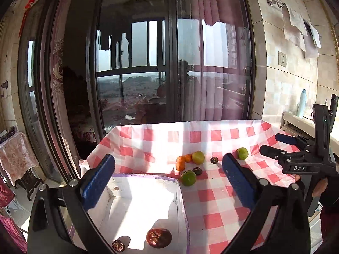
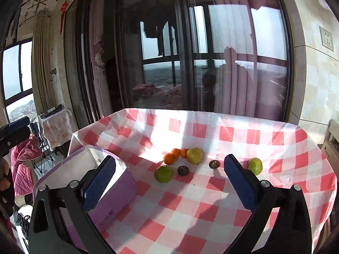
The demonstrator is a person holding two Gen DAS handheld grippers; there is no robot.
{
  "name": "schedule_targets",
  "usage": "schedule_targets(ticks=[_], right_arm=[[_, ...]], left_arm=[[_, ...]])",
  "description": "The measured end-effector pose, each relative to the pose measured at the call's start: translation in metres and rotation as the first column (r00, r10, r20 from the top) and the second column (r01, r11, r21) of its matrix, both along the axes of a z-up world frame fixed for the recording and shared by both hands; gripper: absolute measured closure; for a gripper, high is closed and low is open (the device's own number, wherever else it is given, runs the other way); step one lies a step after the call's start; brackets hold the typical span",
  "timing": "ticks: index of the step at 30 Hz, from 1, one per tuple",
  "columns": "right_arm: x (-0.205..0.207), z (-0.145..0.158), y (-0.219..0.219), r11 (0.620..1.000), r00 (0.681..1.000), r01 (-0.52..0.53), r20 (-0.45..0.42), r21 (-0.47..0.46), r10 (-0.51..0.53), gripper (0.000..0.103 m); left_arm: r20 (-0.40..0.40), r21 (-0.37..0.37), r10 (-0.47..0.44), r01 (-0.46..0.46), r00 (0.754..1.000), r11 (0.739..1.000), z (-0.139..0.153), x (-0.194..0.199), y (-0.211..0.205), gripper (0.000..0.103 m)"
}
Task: Organize fruits
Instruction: 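Move the right tool back to the table and grasp the green apple, then grasp the large green fruit with the left tool while the right holds the green apple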
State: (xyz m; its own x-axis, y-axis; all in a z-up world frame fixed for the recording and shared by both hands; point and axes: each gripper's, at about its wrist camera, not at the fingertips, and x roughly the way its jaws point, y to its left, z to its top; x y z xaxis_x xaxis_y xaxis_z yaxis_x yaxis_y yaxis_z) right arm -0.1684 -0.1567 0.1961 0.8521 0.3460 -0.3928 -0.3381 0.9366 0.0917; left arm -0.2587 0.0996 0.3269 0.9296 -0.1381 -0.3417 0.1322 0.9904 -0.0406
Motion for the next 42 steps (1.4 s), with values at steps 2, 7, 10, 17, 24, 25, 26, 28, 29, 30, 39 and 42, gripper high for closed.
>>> schedule_targets(ticks=[2, 7, 10, 17, 24, 25, 26, 28, 29, 30, 39, 42], right_arm=[[0.015, -0.039, -0.030, 0.997, 0.991, 0.070, -0.116, 0.016, -0.068, 0.004], [0.020, -0.131, -0.076, 0.973, 0.942, 0.230, -0.255, 0.013, -0.219, 0.004], [0.033, -0.176, -0.100, 0.954, 0.895, 0.298, -0.348, 0.005, -0.278, 0.004], [0.086, -0.221, -0.134, 0.916, 0.822, 0.401, -0.443, 0.008, -0.356, 0.004], [0.165, -0.220, -0.138, 0.892, 0.808, 0.451, -0.427, 0.004, -0.407, 0.004], [0.177, -0.220, -0.140, 0.886, 0.804, 0.463, -0.426, 0.013, -0.414, 0.004], [0.190, -0.219, -0.142, 0.880, 0.799, 0.475, -0.426, 0.014, -0.425, 0.004], [0.217, -0.220, -0.141, 0.871, 0.784, 0.492, -0.427, -0.018, -0.452, 0.004], [0.231, -0.221, -0.139, 0.872, 0.782, 0.488, -0.423, -0.041, -0.458, 0.004], [0.242, -0.220, -0.137, 0.872, 0.783, 0.486, -0.412, -0.061, -0.465, 0.004], [0.308, -0.223, -0.110, 0.881, 0.781, 0.419, -0.407, -0.220, -0.473, 0.027], [0.312, -0.224, -0.109, 0.879, 0.782, 0.414, -0.403, -0.234, -0.476, 0.027]], left_arm=[[-0.012, -0.040, -0.047, 0.046, 0.999, 0.998, -0.027, 0.013, -0.041, 0.002], [-0.188, -0.124, -0.113, 0.091, 0.976, 0.988, -0.144, 0.074, -0.118, 0.002], [-0.314, -0.149, -0.121, 0.077, 0.942, 0.986, -0.222, 0.112, -0.132, 0.002], [-0.432, -0.150, -0.013, -0.057, 0.902, 0.987, -0.305, 0.176, -0.117, 0.002], [-0.441, -0.276, -0.032, -0.101, 0.897, 0.956, -0.315, 0.184, -0.099, 0.002], [-0.436, -0.277, -0.041, -0.090, 0.899, 0.957, -0.314, 0.184, -0.100, 0.002], [-0.438, -0.273, -0.049, -0.081, 0.897, 0.959, -0.314, 0.184, -0.101, 0.002], [-0.455, -0.263, -0.053, -0.077, 0.889, 0.962, -0.315, 0.188, -0.103, 0.002], [-0.461, -0.253, -0.051, -0.076, 0.886, 0.965, -0.316, 0.188, -0.105, 0.002], [-0.463, -0.242, -0.046, -0.076, 0.885, 0.967, -0.317, 0.189, -0.106, 0.002], [-0.504, -0.220, 0.018, -0.149, 0.864, 0.964, -0.322, 0.198, -0.101, 0.002], [-0.495, -0.204, 0.089, -0.215, 0.865, 0.955, -0.321, 0.214, -0.094, 0.002]])
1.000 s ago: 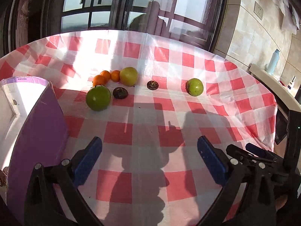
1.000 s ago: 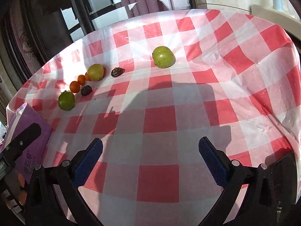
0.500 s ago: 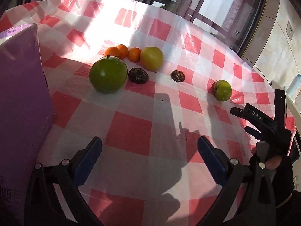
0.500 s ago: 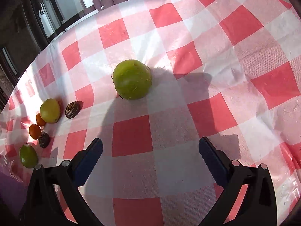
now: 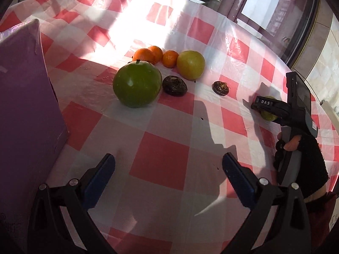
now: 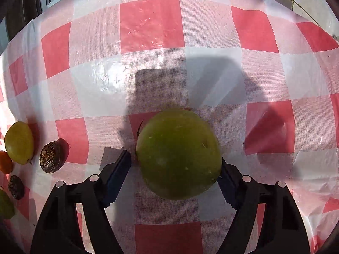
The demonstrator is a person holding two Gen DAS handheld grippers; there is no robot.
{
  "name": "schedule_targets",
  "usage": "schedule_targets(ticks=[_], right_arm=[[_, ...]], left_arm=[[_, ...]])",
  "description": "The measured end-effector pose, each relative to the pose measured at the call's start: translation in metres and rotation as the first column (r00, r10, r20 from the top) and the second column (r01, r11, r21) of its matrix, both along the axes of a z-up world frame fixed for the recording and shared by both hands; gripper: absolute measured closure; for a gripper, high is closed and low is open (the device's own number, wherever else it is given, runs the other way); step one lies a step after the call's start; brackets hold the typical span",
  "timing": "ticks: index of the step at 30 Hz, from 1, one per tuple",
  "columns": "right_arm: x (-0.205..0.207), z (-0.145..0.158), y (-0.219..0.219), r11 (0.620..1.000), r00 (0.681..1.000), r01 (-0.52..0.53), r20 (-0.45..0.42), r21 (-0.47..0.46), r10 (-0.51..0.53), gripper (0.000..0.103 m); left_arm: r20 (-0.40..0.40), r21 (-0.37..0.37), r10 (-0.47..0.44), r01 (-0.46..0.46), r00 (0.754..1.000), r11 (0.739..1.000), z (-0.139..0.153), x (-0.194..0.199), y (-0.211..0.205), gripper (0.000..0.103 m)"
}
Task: Organize fruits
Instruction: 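Grasp the large green fruit with the left tool while the right holds the green apple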
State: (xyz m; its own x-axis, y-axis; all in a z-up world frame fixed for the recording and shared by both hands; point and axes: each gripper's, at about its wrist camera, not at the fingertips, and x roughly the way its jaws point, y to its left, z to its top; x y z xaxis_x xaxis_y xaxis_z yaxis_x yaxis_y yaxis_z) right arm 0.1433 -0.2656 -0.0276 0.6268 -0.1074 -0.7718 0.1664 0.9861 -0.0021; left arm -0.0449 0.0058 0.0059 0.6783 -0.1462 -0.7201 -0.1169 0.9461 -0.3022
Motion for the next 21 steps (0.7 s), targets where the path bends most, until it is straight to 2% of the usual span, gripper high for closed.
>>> schedule_targets(ticks=[3, 6, 8, 12, 13, 16, 21], right_arm=[[0.003, 0.003, -0.001, 1.000, 1.000, -0.006, 0.001, -0.001, 0.006, 0.028], [-0.002, 0.005, -0.004, 1.000, 1.000, 0.004, 0.013, 0.015, -0.004, 0.036], [-0.004, 0.005, -0.004, 1.000, 1.000, 0.005, 0.014, 0.016, -0.005, 0.036], [-0.006, 0.005, -0.003, 1.000, 1.000, 0.004, 0.014, 0.017, -0.004, 0.036], [-0.006, 0.005, -0.002, 1.000, 1.000, 0.004, 0.014, 0.017, -0.004, 0.036], [0.001, 0.006, -0.004, 1.000, 1.000, 0.005, 0.014, 0.020, -0.006, 0.036], [0.008, 0.003, -0.005, 1.000, 1.000, 0.017, 0.019, 0.019, -0.017, 0.041]], left_arm=[[-0.025, 0.039, 0.042, -0.041, 0.999, 0.998, -0.001, 0.029, 0.003, 0.002], [-0.066, 0.073, 0.106, -0.101, 0.992, 0.992, -0.005, 0.056, 0.010, 0.002], [-0.085, 0.116, 0.135, -0.125, 0.987, 0.985, -0.007, 0.068, 0.010, 0.002], [-0.118, 0.195, 0.132, -0.107, 0.984, 0.975, -0.010, 0.095, 0.009, 0.003], [-0.122, 0.213, 0.137, -0.109, 0.983, 0.971, -0.010, 0.100, 0.011, 0.006], [-0.101, 0.285, 0.150, -0.116, 0.984, 0.952, -0.008, 0.104, 0.015, 0.041], [-0.073, 0.219, 0.076, -0.058, 0.994, 0.974, -0.005, 0.090, 0.020, 0.042]])
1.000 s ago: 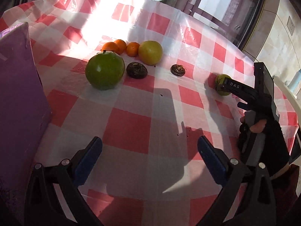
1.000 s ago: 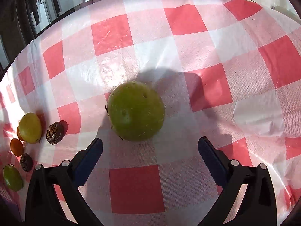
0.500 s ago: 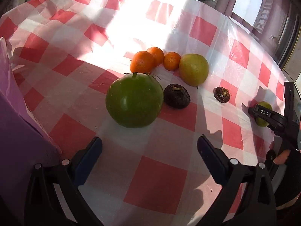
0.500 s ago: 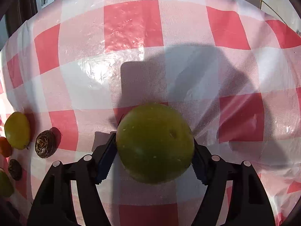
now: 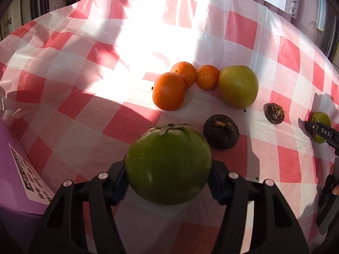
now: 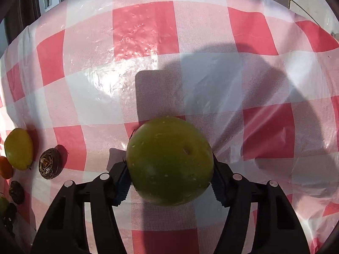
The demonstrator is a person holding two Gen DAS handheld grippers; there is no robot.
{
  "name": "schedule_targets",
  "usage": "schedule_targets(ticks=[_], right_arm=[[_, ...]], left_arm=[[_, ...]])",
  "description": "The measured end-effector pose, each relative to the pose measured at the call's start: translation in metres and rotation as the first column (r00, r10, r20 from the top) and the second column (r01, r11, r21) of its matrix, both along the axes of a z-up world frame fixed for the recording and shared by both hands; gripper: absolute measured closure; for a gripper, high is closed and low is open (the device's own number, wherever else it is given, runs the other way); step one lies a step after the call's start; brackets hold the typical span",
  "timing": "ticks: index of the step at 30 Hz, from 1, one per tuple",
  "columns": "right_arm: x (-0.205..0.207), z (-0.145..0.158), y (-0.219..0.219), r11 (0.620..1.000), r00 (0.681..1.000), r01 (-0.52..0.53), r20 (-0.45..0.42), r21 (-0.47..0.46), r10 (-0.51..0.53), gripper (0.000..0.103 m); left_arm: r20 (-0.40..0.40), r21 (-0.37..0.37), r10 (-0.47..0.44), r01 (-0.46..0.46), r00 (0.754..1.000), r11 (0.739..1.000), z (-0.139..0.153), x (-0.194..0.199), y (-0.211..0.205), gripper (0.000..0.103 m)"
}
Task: Organize fruits
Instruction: 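Grasp the large green fruit with the left tool while the right holds the green apple, then carry both green fruits into the white box and open both tools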
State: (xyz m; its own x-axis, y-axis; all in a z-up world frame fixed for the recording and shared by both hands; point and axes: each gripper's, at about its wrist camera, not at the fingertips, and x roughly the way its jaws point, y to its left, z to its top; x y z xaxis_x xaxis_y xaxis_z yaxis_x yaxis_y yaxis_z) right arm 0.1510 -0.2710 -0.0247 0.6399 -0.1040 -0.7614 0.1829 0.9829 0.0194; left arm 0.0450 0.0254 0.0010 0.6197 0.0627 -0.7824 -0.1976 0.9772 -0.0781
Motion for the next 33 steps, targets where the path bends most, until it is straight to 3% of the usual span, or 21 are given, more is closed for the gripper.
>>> schedule_targets(ticks=[12, 22, 24, 27, 33], right_arm=[[0.000, -0.004, 0.002, 1.000, 1.000, 0.003, 0.007, 0.000, -0.003, 0.042], [-0.005, -0.001, 0.006, 1.000, 1.000, 0.002, 0.004, -0.009, -0.002, 0.043], [-0.029, 0.001, 0.008, 1.000, 1.000, 0.011, -0.014, 0.000, -0.011, 0.043], [-0.084, 0.009, 0.009, 0.995, 1.000, 0.006, 0.004, 0.098, -0.006, 0.043], [-0.200, 0.006, 0.024, 0.971, 0.998, -0.060, 0.024, 0.230, 0.056, 0.043]], left_arm=[[0.008, -0.018, -0.035, 0.035, 0.999, 0.999, -0.002, -0.012, -0.014, 0.041], [0.029, -0.086, -0.034, 0.036, 0.999, 0.996, 0.001, -0.015, -0.003, 0.041], [0.041, -0.128, -0.032, 0.037, 0.999, 0.991, 0.002, -0.016, 0.002, 0.041], [0.040, -0.209, -0.038, 0.046, 0.998, 0.977, 0.003, -0.029, 0.010, 0.041], [0.068, -0.358, -0.110, 0.127, 0.992, 0.925, 0.003, -0.098, 0.007, 0.041]])
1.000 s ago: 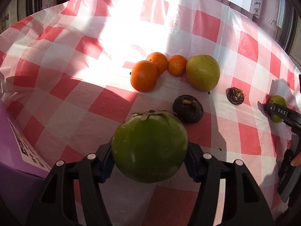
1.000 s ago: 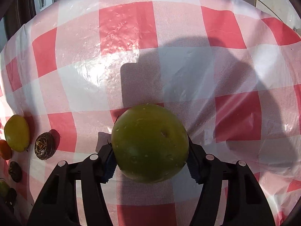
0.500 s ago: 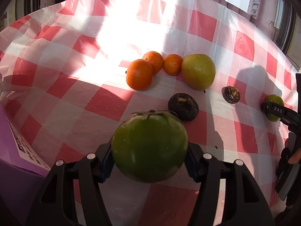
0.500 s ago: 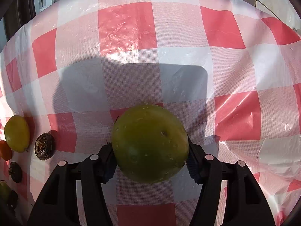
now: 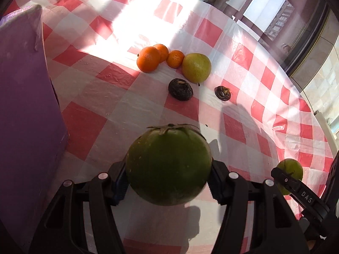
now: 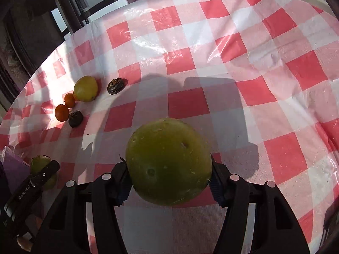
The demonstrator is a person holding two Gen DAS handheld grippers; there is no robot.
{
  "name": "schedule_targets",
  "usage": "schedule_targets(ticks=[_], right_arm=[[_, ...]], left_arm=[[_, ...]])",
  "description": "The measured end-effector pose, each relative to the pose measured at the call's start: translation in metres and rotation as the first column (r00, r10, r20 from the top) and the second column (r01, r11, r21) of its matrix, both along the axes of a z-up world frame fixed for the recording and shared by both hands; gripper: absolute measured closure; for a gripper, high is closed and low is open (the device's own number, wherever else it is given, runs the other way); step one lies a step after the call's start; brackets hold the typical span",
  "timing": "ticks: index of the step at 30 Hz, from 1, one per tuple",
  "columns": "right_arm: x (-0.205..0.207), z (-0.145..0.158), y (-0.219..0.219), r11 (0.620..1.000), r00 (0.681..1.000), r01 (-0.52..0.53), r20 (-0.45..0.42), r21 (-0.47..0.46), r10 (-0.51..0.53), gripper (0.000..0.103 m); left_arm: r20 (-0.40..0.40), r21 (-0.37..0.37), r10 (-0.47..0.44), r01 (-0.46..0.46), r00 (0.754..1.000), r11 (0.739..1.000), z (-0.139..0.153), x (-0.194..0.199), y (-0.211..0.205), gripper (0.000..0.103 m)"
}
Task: Organize fruits
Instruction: 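Carry both green fruits into the white box and open both tools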
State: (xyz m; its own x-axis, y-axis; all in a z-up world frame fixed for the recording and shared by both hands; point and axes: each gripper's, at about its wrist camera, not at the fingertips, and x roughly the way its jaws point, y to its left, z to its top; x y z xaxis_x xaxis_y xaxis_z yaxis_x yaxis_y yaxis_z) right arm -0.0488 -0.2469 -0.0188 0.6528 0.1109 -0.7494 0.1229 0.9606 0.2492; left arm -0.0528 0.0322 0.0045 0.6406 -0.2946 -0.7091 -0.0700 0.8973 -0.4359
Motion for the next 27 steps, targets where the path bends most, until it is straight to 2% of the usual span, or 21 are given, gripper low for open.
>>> schedule_targets(ticks=[3, 7, 13, 17, 20, 23, 27], right_arm=[[-0.042, -0.004, 0.002, 0.997, 1.000, -0.014, 0.007, 0.078, 0.014, 0.043], [-0.074, 0.001, 0.013, 0.995, 0.999, -0.048, 0.023, 0.087, 0.046, 0.043], [-0.103, 0.009, 0.030, 0.986, 0.994, -0.100, 0.048, 0.131, 0.095, 0.043], [-0.119, 0.026, 0.059, 0.974, 0.981, -0.182, 0.088, 0.135, 0.171, 0.043], [-0.126, 0.049, 0.091, 0.955, 0.956, -0.273, 0.140, 0.116, 0.257, 0.043], [-0.127, 0.074, 0.128, 0.928, 0.921, -0.362, 0.188, 0.087, 0.342, 0.043], [-0.123, 0.106, 0.186, 0.876, 0.853, -0.483, 0.232, 0.012, 0.467, 0.043]], left_arm=[[0.014, -0.053, -0.043, 0.044, 0.999, 0.998, 0.002, -0.036, -0.002, 0.041], [0.045, -0.039, -0.094, 0.096, 0.995, 0.995, 0.017, -0.077, -0.006, 0.041], [0.151, -0.017, -0.133, 0.137, 0.980, 0.990, 0.058, -0.131, -0.003, 0.041], [0.243, -0.018, -0.110, 0.118, 0.964, 0.993, 0.094, -0.159, 0.017, 0.041], [0.290, -0.018, -0.054, 0.062, 0.956, 0.998, 0.119, -0.173, 0.045, 0.041], [0.289, 0.002, 0.006, -0.007, 0.957, 1.000, 0.138, -0.176, 0.081, 0.041], [0.208, 0.127, 0.047, -0.075, 0.977, 0.989, 0.148, -0.163, 0.131, 0.041]])
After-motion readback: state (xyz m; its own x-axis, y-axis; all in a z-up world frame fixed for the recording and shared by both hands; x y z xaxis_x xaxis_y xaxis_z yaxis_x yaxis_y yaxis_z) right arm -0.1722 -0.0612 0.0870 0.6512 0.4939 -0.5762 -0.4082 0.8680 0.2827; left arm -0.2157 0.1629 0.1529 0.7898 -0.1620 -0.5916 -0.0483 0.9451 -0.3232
